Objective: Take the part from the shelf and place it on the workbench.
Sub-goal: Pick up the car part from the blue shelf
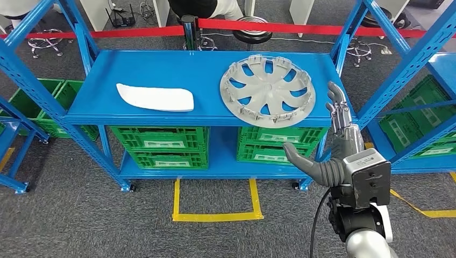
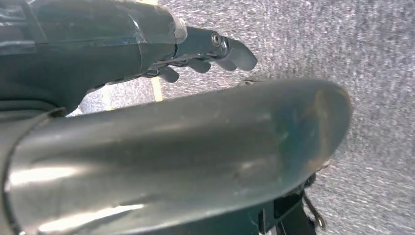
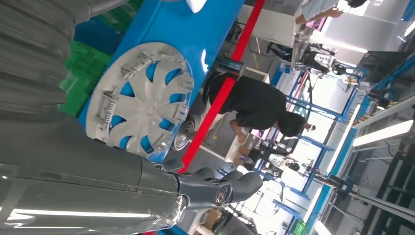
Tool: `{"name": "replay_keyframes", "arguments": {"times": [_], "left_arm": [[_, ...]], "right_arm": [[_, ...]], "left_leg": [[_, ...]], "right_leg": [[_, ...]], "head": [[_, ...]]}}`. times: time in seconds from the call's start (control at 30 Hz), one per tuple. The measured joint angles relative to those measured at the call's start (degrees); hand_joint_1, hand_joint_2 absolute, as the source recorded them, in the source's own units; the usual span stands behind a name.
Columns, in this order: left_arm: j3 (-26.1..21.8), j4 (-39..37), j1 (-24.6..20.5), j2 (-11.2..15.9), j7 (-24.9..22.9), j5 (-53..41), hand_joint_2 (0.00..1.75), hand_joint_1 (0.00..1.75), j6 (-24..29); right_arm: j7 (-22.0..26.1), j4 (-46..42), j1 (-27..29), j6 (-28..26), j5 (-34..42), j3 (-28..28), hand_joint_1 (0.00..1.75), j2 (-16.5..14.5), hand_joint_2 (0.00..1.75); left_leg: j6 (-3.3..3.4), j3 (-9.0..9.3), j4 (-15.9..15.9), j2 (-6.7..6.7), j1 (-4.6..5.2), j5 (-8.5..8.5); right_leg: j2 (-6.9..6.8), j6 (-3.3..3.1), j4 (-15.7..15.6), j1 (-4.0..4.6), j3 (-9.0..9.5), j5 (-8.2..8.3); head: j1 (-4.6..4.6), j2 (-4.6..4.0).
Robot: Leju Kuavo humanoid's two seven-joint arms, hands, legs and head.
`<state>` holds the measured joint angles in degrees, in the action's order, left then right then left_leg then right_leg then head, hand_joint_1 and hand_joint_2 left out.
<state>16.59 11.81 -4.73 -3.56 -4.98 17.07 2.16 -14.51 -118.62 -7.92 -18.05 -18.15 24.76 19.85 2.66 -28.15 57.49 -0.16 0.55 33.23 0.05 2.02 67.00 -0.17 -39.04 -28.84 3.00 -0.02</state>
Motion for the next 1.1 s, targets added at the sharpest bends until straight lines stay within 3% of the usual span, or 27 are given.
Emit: {"name": "replay_keyframes", "arguments": {"times": [0.03, 0.1, 0.23, 0.3, 0.37, 0.4, 0.43, 0.47, 0.53, 0.57, 0.6, 0.7, 0.77, 0.8, 0.87, 0.9, 0.93, 0.97, 1.03, 1.1], "left_arm": [[0.0, 0.0, -0.05, -0.01, 0.0, 0.0, 0.0, 0.0, -0.01], [0.0, 0.01, -0.14, -0.02, 0.0, 0.0, 0.0, 0.0, -0.05], [0.0, 0.01, -0.21, -0.01, 0.0, 0.01, 0.0, 0.0, -0.13], [0.01, 0.02, -0.23, 0.02, 0.01, 0.0, 0.0, 0.0, -0.18], [0.02, 0.0, -0.16, 0.02, 0.01, 0.0, 0.0, 0.0, -0.26], [0.02, -0.02, -0.11, 0.03, 0.0, 0.0, 0.0, 0.0, -0.28], [0.02, -0.03, -0.07, 0.04, 0.01, 0.0, 0.0, 0.0, -0.28], [0.02, -0.05, -0.05, 0.07, 0.01, 0.0, 0.0, 0.0, -0.28], [0.02, -0.07, -0.04, 0.09, 0.02, 0.0, 0.0, 0.0, -0.29], [0.02, -0.08, -0.05, 0.09, 0.02, 0.0, 0.0, 0.0, -0.29], [0.02, -0.09, -0.08, 0.08, 0.02, 0.0, 0.0, 0.0, -0.3], [0.02, -0.13, -0.07, 0.08, 0.0, 0.0, 0.0, 0.0, -0.29], [0.03, -0.16, -0.07, 0.1, 0.01, 0.0, 0.0, 0.0, -0.28], [0.04, -0.16, -0.11, 0.1, 0.02, 0.0, 0.0, 0.0, -0.28], [0.07, -0.16, -0.15, 0.11, 0.03, 0.0, 0.0, 0.0, -0.28], [0.07, -0.18, -0.12, 0.12, 0.02, 0.0, 0.0, 0.0, -0.28], [0.08, -0.19, -0.1, 0.13, 0.02, 0.0, 0.0, 0.0, -0.28], [0.08, -0.19, -0.09, 0.14, 0.02, 0.0, 0.0, 0.0, -0.28], [0.15, -0.19, -0.1, 0.09, 0.02, 0.0, 0.0, 0.0, -0.28], [0.32, -0.19, -0.2, 0.01, 0.03, -0.01, 0.0, 0.0, -0.28]], "right_arm": [[-0.01, 0.02, -0.01, 0.0, 0.02, 0.01, 0.0, 0.0, 1.75], [-0.02, 0.01, -0.07, -0.02, 0.04, 0.0, 0.0, 0.02, 1.75], [-0.02, -0.17, -0.09, -0.07, 0.04, -0.02, 0.0, -0.01, 1.75], [-0.02, -0.28, -0.15, -0.07, 0.04, 0.0, 0.0, -0.03, 1.75], [-0.02, -0.29, -0.07, -0.07, 0.05, 0.03, 0.0, -0.05, 1.75], [-0.02, -0.28, -0.01, -0.07, 0.06, 0.04, 0.0, -0.06, 1.75], [-0.02, -0.27, 0.04, -0.07, 0.07, 0.04, 0.0, -0.07, 1.75], [-0.02, -0.26, 0.04, -0.07, 0.07, 0.05, 0.0, -0.07, 1.75], [-0.02, -0.25, 0.06, -0.07, 0.07, 0.04, 0.0, -0.07, 1.75], [-0.03, -0.25, 0.05, -0.07, 0.07, 0.04, 0.0, -0.06, 1.75], [-0.04, -0.26, 0.04, -0.08, 0.07, 0.04, 0.0, -0.05, 1.75], [-0.07, -0.31, 0.05, -0.14, 0.05, 0.03, 0.0, -0.01, 1.75], [-0.07, -0.32, 0.0, -0.15, 0.04, -0.01, 0.0, 0.0, 1.75], [-0.07, -0.33, -0.01, -0.15, 0.03, -0.03, 0.0, 0.0, 1.75], [-0.07, -0.31, 0.05, -0.15, 0.03, -0.03, 0.0, 0.0, 1.75], [-0.07, -0.29, 0.11, -0.15, 0.03, -0.02, 0.0, -0.01, 1.75], [-0.08, -0.27, 0.14, -0.15, 0.04, -0.02, 0.0, -0.01, 1.75], [-0.08, -0.25, 0.15, -0.15, 0.04, -0.02, 0.0, -0.01, 1.75], [-0.09, -0.24, 0.13, -0.15, 0.04, -0.03, 0.0, 0.0, 1.75], [-0.11, -0.26, 0.1, -0.15, 0.03, -0.04, 0.0, 0.02, 1.75]], "left_leg": [[-0.25, 0.4, 0.0, -0.04, 0.05, 0.38], [-0.83, 0.6, -0.1, 0.01, 0.07, 0.89], [-2.04, 0.77, 0.33, 0.17, 0.09, 1.92], [-2.73, -1.75, 5.32, 0.11, -0.13, 4.24], [-3.29, -6.8, 13.03, 0.06, -0.63, 6.68], [-3.54, -9.0, 15.6, 0.06, -0.89, 6.75], [-3.77, -10.23, 16.15, 0.08, -1.12, 5.57], [-3.98, -10.29, 14.35, 0.12, -1.32, 3.09], [-4.42, -8.31, 7.59, 0.28, -1.56, -2.34], [-4.4, -7.17, 4.67, 0.36, -1.57, -3.76], [-4.2, -6.57, 3.2, 0.42, -1.5, -4.08], [-2.86, -6.21, 2.71, 0.37, -1.34, -3.34], [-2.13, -5.76, 2.54, 0.35, -1.44, -3.12], [-1.83, -5.51, 2.47, 0.37, -1.45, -2.99], [-1.3, -5.21, 2.46, 0.47, -1.2, -2.64], [-1.09, -5.07, 2.47, 0.51, -0.99, -2.47], [-0.88, -4.85, 2.47, 0.51, -0.76, -2.25], [-0.74, -4.51, 2.46, 0.46, -0.49, -2.01], [-0.54, -3.71, 2.37, 0.33, -0.06, -1.46], [-0.62, -3.31, 2.21, 0.19, 0.12, -1.06]], "right_leg": [[0.03, -0.31, -3.46, 0.12, 1.74, 1.55], [0.1, -0.98, -7.55, 0.37, 3.88, 1.94], [0.13, -1.92, -9.24, 0.13, 5.01, 1.24], [-0.07, -2.31, -9.89, -0.22, 5.88, 1.08], [-0.18, -2.52, -9.99, -0.33, 6.35, 0.64], [-0.17, -2.5, -9.98, -0.39, 6.6, 0.36], [-0.13, -2.36, -9.97, -0.48, 6.97, 0.05], [-0.06, -2.12, -9.94, -0.64, 7.5, -0.34], [0.07, -1.4, -9.73, -0.95, 8.66, -1.33], [0.14, -0.94, -9.48, -1.0, 8.98, -1.79], [0.2, -0.55, -9.37, -0.99, 9.1, -2.08], [0.23, 0.15, -9.55, -0.95, 9.21, -2.4], [0.13, 0.5, -7.49, -0.95, 8.49, -3.77], [0.09, 0.65, -4.64, -0.93, 7.14, -5.15], [0.07, 0.7, 3.32, -0.85, 2.66, -8.02], [0.07, 0.55, 6.41, -0.81, 0.55, -8.54], [0.07, 0.27, 7.69, -0.72, -0.73, -7.98], [0.08, -0.2, 6.74, -0.53, -0.95, -6.25], [0.14, -1.67, 0.77, 0.12, 0.96, -1.55], [0.08, -3.22, -4.71, 0.86, 3.17, 1.06]], "head": [[0.03, 0.0], [0.09, 0.0], [-0.29, 0.0], [-0.94, 0.0], [-1.77, 0.0], [-2.09, 0.0], [-2.35, 0.0], [-2.57, 0.0], [-3.07, 0.0], [-3.44, 0.0], [-3.62, 0.0], [-3.21, 0.0], [-2.63, 0.0], [-2.25, 0.0], [-1.39, 0.0], [-1.02, 0.0], [-0.71, 0.0], [-0.41, 0.0], [0.05, 0.0], [-0.07, 0.0]]}}
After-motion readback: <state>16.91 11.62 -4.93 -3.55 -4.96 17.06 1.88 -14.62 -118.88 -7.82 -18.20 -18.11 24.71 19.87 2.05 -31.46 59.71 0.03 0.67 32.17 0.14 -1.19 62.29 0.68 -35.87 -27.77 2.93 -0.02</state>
